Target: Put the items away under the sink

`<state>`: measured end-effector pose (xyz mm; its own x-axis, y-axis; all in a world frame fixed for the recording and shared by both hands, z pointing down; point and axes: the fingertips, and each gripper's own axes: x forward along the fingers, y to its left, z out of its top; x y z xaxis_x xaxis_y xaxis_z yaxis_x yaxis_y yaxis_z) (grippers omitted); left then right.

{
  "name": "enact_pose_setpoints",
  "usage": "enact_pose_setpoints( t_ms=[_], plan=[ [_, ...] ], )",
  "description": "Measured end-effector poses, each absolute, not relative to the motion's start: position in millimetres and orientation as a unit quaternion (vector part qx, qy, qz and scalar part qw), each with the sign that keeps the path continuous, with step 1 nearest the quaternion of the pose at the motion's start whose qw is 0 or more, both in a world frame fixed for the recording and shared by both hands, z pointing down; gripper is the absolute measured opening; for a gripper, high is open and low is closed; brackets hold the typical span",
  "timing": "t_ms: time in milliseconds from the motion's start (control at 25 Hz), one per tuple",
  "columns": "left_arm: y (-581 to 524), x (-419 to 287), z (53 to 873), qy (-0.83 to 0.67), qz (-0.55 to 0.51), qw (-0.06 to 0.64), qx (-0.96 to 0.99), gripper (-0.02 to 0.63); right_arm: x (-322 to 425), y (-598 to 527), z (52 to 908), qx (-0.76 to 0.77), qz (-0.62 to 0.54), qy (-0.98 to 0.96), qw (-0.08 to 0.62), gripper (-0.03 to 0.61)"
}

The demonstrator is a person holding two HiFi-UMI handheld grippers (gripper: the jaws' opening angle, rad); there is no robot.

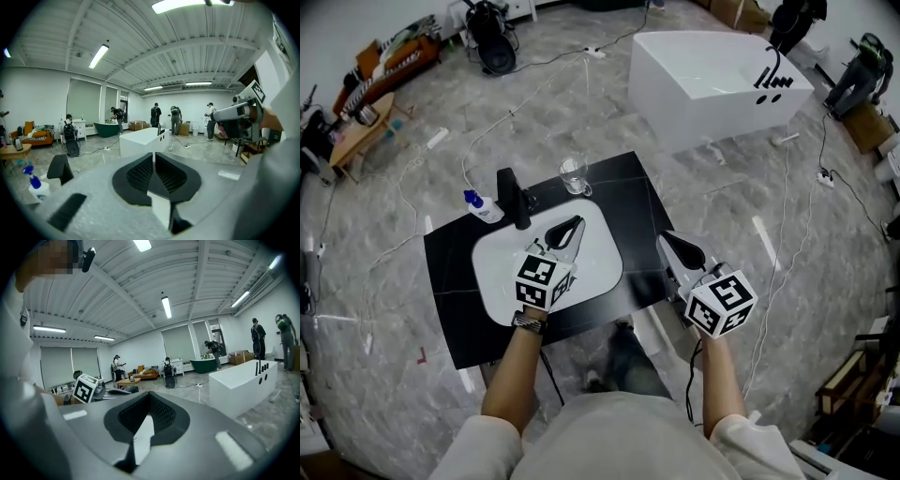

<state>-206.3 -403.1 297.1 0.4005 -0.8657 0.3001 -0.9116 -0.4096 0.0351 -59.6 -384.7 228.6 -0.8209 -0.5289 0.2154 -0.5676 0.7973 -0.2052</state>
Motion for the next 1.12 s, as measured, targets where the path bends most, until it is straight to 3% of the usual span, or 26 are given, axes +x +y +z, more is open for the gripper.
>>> enact_pose_setpoints(
  t_ms=[1120],
  plan=[
    [-533.4, -227.1, 432.7, -0.561, 0.137, 0.168, 0.799, 0.100, -61.6, -469.4, 303.7, 0.279, 0.166, -0.938, 0.123, 0.008]
  ],
)
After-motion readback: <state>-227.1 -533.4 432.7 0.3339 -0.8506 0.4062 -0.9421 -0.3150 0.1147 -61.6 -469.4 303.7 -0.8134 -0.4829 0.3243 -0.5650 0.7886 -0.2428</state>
